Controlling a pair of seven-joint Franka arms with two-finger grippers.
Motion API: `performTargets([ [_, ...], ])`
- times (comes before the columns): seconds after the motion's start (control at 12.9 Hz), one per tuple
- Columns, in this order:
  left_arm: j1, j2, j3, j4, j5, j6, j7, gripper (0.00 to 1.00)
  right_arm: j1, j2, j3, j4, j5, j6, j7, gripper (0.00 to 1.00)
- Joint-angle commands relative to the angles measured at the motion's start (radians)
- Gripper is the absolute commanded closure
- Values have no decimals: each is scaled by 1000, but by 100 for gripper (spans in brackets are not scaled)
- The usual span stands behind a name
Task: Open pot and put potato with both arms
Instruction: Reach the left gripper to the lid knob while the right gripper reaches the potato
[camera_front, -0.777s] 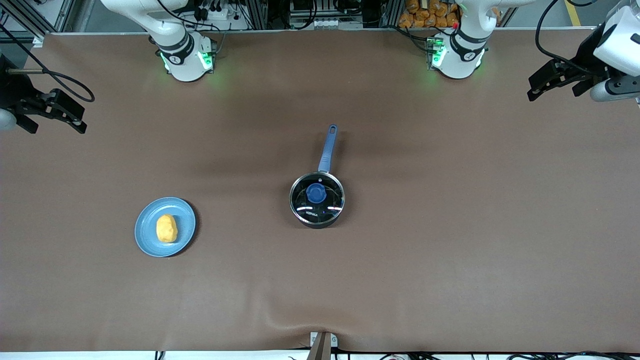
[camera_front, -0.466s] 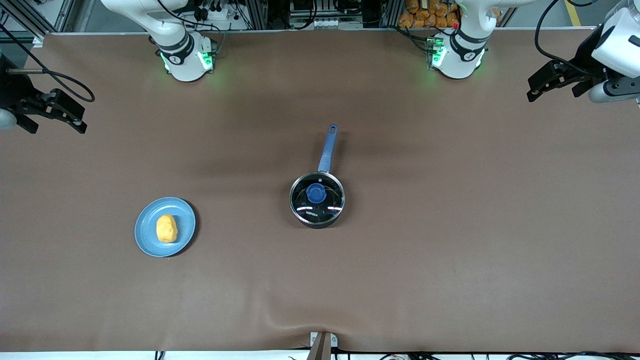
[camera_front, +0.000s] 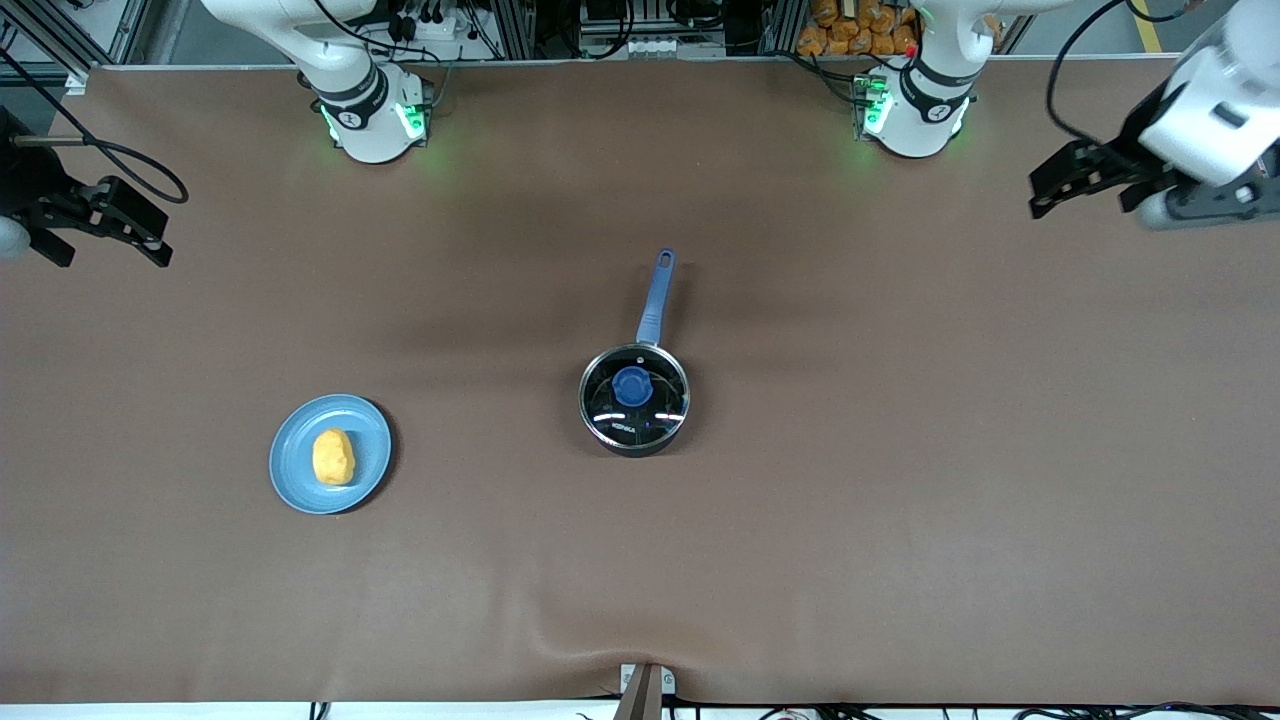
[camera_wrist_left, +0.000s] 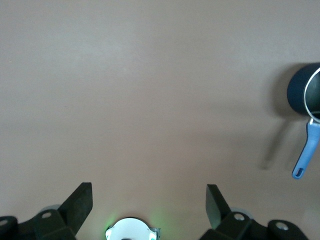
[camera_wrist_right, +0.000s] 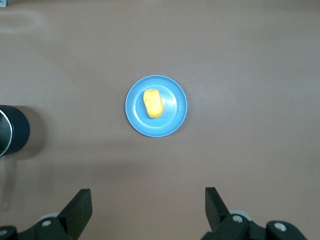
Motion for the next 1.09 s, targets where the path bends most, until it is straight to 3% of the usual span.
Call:
performTargets([
  [0.0,-14,93,-99,38,10,29,-66,0,5,5,0,4,-9,-2,4,0],
  [0.23,-15,153,-226,36,10,140,-303,0,4,8,0,4,-2,9,5,0],
  [0.39,-36,199,-276,35,16,227,-372,0,7,5,3,8,3,13,4,0],
  [0.78,-188,339,-279,39,94,397,-565,0,45,12,4,-2,-17,6,-1,0],
  [1.01,-257,457,-279,127,168,433,-674,0,33,69,3,-12,-12,45,-1,0],
])
